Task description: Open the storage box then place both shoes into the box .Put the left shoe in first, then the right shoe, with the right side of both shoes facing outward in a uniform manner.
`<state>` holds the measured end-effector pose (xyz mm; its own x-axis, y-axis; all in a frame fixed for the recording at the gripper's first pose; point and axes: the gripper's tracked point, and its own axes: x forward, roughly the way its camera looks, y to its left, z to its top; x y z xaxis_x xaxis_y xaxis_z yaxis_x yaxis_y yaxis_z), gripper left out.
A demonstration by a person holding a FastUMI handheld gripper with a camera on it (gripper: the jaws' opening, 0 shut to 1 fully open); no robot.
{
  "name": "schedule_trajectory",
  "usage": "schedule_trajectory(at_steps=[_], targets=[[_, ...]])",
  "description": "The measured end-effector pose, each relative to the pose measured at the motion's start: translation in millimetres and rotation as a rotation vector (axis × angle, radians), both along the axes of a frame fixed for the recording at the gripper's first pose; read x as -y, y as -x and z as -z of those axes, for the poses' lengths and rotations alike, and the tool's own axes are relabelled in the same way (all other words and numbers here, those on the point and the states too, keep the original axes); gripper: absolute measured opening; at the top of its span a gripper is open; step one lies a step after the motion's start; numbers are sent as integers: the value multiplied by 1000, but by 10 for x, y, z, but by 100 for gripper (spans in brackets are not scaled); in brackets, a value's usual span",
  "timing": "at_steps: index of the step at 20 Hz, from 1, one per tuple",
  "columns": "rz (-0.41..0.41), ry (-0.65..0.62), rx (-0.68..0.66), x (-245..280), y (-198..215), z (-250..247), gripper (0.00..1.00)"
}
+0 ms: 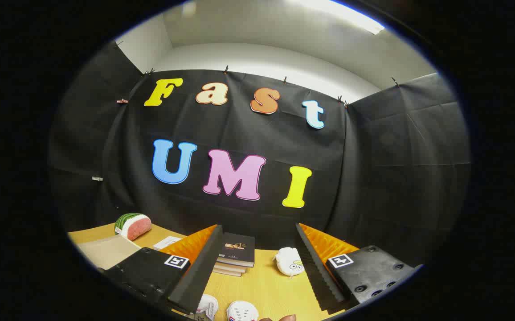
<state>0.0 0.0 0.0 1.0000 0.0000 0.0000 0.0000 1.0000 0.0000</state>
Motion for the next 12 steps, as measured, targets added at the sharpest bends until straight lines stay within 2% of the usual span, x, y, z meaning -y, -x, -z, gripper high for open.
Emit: schedule_trajectory(at_steps=[12], targets=[[-16,24,-9,-77,-85,91,97]])
